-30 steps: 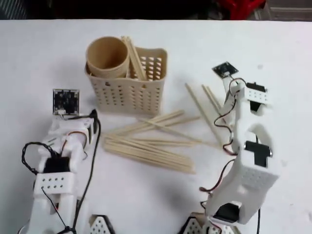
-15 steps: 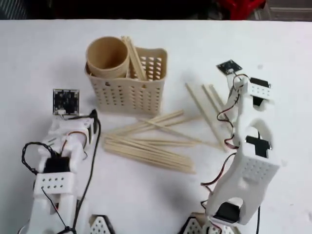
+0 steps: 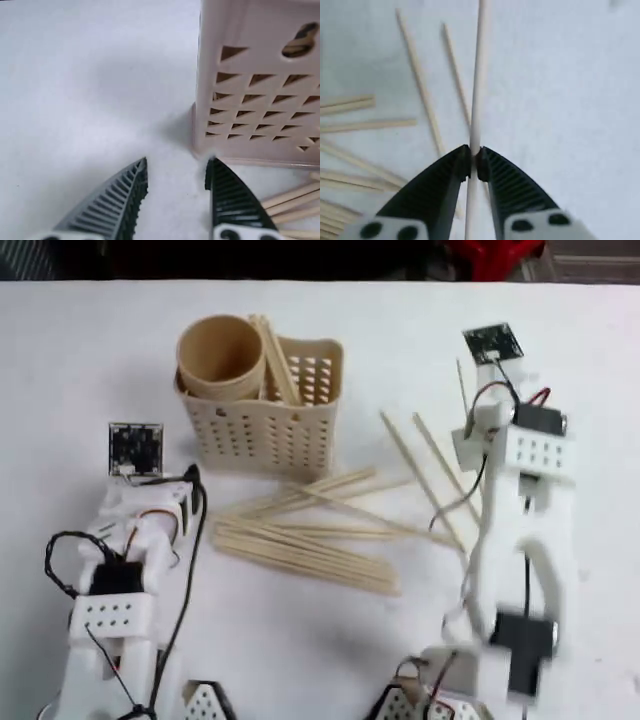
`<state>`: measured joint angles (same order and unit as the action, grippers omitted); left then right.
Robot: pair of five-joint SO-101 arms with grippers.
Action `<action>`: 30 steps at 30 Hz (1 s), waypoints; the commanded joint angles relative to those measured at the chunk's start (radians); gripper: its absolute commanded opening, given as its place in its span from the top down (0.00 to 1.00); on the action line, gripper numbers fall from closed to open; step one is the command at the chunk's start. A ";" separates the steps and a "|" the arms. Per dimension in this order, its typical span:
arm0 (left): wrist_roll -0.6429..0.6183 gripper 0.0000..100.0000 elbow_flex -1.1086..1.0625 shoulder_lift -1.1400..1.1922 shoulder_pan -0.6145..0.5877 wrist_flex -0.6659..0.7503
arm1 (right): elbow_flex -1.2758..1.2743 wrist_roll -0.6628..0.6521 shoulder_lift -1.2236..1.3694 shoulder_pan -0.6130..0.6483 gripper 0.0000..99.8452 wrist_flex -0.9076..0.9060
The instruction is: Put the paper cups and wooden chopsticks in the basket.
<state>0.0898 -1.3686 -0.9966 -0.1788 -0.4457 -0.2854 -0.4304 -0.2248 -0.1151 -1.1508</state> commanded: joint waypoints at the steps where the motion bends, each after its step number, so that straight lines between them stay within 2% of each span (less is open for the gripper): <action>1: 0.011 0.80 0.003 -0.019 0.005 0.025 | -0.058 0.077 -0.346 0.128 0.98 -0.005; 5: 0.011 0.80 0.003 -0.019 0.005 0.025 | -0.040 0.190 -0.559 0.274 0.98 0.027; 9: 0.011 0.80 0.003 -0.019 0.005 0.025 | 0.006 0.295 -0.621 0.398 0.98 0.150; 15: 0.011 0.80 0.003 -0.019 0.005 0.025 | 0.017 0.344 -0.559 0.522 0.98 0.539; 20: 0.011 0.80 0.003 -0.019 0.005 0.025 | 0.018 0.339 -0.401 0.585 0.98 0.733; 25: 0.011 0.80 0.003 -0.019 0.005 0.025 | 0.023 0.342 -0.260 0.588 0.98 0.812; 30: 0.011 0.80 0.003 -0.019 0.005 0.025 | 0.017 0.339 -0.180 0.585 0.98 0.809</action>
<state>0.0898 -1.3686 -0.9966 -0.1788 -0.4457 -0.3115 -0.0959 -0.4181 0.4680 -0.3590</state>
